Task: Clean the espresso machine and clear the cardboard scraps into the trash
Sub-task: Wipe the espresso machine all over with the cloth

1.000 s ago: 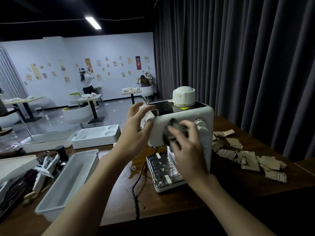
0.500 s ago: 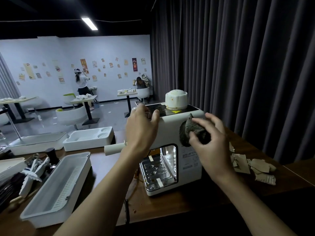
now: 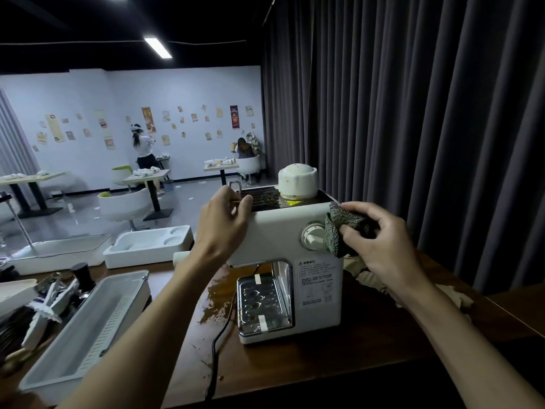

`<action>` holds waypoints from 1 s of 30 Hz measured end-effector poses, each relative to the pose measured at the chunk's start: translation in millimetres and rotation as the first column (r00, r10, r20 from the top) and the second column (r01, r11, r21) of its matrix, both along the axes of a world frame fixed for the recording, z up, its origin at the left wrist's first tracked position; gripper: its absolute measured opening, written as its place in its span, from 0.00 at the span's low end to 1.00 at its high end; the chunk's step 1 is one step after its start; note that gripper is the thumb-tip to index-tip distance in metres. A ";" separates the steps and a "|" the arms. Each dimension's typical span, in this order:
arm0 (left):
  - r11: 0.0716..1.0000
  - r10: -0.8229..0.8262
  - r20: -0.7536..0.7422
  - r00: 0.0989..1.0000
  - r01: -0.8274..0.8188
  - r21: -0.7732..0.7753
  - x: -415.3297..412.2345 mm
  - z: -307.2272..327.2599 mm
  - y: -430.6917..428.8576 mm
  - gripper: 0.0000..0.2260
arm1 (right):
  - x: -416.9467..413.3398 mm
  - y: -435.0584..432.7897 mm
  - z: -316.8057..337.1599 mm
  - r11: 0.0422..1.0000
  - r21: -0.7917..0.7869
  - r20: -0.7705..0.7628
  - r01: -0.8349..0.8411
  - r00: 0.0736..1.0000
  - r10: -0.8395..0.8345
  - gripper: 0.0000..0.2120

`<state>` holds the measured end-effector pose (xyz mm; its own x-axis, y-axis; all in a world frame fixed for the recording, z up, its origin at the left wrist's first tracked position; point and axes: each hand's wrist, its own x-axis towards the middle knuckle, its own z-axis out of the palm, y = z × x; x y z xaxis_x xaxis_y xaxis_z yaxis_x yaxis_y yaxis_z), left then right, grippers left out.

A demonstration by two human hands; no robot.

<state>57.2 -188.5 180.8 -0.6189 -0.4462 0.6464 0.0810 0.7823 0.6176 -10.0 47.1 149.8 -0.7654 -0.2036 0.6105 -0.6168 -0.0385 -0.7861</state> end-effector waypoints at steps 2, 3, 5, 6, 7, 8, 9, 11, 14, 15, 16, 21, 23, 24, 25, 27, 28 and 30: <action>0.997 -0.076 0.008 0.997 0.075 0.024 0.0 -1.4 -10.3 0.11 | 3.7 1.3 0.4 0.999 0.016 0.009 -0.047 0.999 0.046 0.15; 0.993 -0.110 0.010 0.994 0.110 0.039 0.6 -1.2 -14.7 0.11 | 6.5 1.9 0.6 0.997 0.018 0.017 -0.071 0.997 0.071 0.15; 0.984 -0.163 0.024 0.986 0.161 0.073 2.5 0.5 -22.2 0.10 | 12.3 3.7 -0.1 0.994 0.020 0.020 -0.109 0.994 0.109 0.16; 0.982 -0.177 0.030 0.984 0.174 0.078 3.4 2.7 -24.4 0.08 | 14.4 3.9 0.0 0.993 0.016 0.019 -0.118 0.993 0.118 0.16; 0.983 -0.178 0.060 0.982 0.175 0.057 5.1 6.1 -24.6 0.05 | 16.6 4.1 0.8 0.993 0.008 0.017 -0.120 0.993 0.120 0.17; 0.987 -0.162 0.113 0.980 0.162 0.007 7.6 10.1 -22.8 0.02 | 18.2 3.9 1.4 0.993 -0.002 0.012 -0.116 0.993 0.116 0.17; 0.989 -0.122 0.173 0.977 0.134 -0.057 10.4 12.7 -20.3 0.04 | 19.0 3.6 2.5 0.994 -0.016 0.005 -0.106 0.994 0.106 0.18; 0.982 -0.026 0.224 0.974 0.067 -0.177 16.9 11.4 -12.9 0.11 | 20.2 4.8 6.1 0.997 -0.046 -0.011 -0.065 0.998 0.065 0.17; 0.940 0.106 0.233 0.967 -0.021 -0.342 31.1 5.9 7.7 0.22 | 15.2 8.3 13.6 0.994 -0.112 0.006 0.008 1.000 -0.008 0.14; 0.920 0.142 0.250 0.958 -0.034 -0.390 34.5 3.3 15.9 0.25 | 11.7 9.4 17.3 0.992 -0.124 0.001 0.035 0.999 -0.035 0.14; 0.904 0.169 0.256 0.952 -0.047 -0.424 35.6 0.8 24.7 0.26 | 6.9 9.7 21.5 0.990 -0.130 -0.009 0.061 0.998 -0.063 0.14; 0.869 0.279 0.192 0.941 -0.163 -0.467 29.5 -11.4 73.2 0.25 | -43.2 2.2 34.8 0.984 -0.103 0.073 0.149 0.987 -0.142 0.21; 0.875 0.303 0.224 0.926 -0.178 -0.450 26.9 -19.2 86.8 0.26 | -64.5 -2.2 34.5 0.992 -0.073 0.170 0.103 0.981 -0.089 0.21; 0.884 0.298 0.236 0.925 -0.174 -0.434 25.6 -23.0 92.1 0.27 | -73.0 -4.8 33.1 0.996 -0.064 0.219 0.056 0.975 -0.041 0.21; 0.894 0.289 0.244 0.926 -0.170 -0.414 24.6 -25.8 97.4 0.28 | -81.0 -7.6 31.0 0.999 -0.052 0.257 0.014 0.967 0.000 0.21; 0.920 0.261 0.262 0.929 -0.157 -0.359 21.0 -30.2 106.3 0.32 | -93.5 -12.9 27.1 0.997 -0.044 0.302 -0.056 0.951 0.067 0.21; 0.931 0.248 0.272 0.930 -0.151 -0.333 18.3 -31.7 109.8 0.33 | -97.9 -15.0 26.7 0.995 -0.053 0.315 -0.090 0.944 0.102 0.22; 0.943 0.233 0.272 0.934 -0.150 -0.296 13.2 -34.0 114.6 0.36 | -103.5 -18.1 28.1 0.983 -0.076 0.340 -0.170 0.922 0.185 0.22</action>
